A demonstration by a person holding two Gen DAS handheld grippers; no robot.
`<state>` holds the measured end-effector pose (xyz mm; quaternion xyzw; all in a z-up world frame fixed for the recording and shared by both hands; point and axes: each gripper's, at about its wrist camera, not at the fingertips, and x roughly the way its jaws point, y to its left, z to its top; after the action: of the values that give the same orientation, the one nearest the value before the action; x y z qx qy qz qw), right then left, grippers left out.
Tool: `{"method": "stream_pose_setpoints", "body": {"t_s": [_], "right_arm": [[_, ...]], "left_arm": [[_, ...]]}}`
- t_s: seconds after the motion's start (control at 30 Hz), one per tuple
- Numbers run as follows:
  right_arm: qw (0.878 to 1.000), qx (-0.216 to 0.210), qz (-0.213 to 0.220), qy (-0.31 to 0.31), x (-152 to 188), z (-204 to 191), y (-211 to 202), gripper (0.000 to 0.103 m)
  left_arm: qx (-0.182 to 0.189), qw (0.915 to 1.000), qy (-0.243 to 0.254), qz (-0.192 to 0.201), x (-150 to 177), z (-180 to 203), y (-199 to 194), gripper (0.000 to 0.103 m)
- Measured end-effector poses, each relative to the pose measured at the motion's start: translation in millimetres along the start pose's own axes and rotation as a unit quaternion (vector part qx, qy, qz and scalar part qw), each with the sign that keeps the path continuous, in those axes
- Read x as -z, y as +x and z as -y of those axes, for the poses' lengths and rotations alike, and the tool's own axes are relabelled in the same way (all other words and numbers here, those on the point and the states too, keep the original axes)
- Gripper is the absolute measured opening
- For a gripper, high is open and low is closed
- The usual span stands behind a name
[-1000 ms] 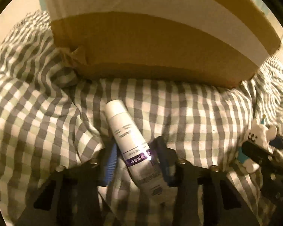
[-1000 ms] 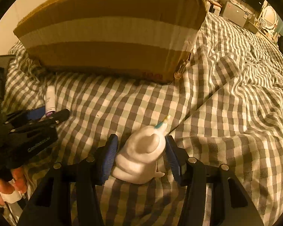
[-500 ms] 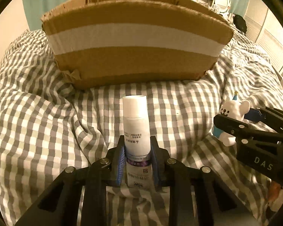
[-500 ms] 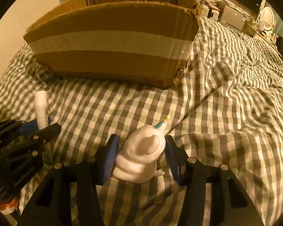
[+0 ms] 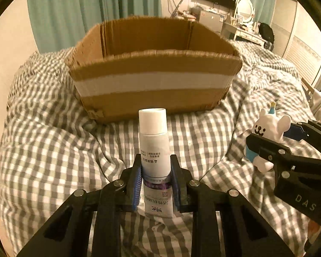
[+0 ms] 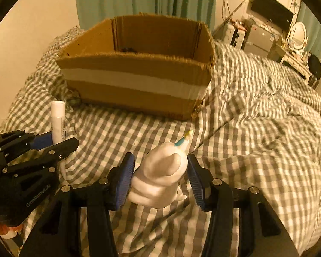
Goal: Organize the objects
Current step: 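Carry the tube and figurine into the box and open both tools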
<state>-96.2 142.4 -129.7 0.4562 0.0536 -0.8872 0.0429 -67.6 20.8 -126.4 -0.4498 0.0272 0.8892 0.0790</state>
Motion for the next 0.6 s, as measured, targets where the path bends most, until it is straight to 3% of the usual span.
{"method": "stream_pose_setpoints", "body": {"t_s": [0.37, 0.6], "right_arm": [[0.997, 0.005, 0.077, -0.019, -21.0, -13.6, -79.2, 0.049], [0.993, 0.0, 0.118, -0.025, -61.9, -9.7, -106.2, 0.049]], "left_arm": [[0.012, 0.9973, 0.019, 0.07, -30.3, 5.1, -59.1, 0.024], [0.05, 0.9939, 0.011, 0.098, -84.0, -0.4, -74.7, 0.024]]}}
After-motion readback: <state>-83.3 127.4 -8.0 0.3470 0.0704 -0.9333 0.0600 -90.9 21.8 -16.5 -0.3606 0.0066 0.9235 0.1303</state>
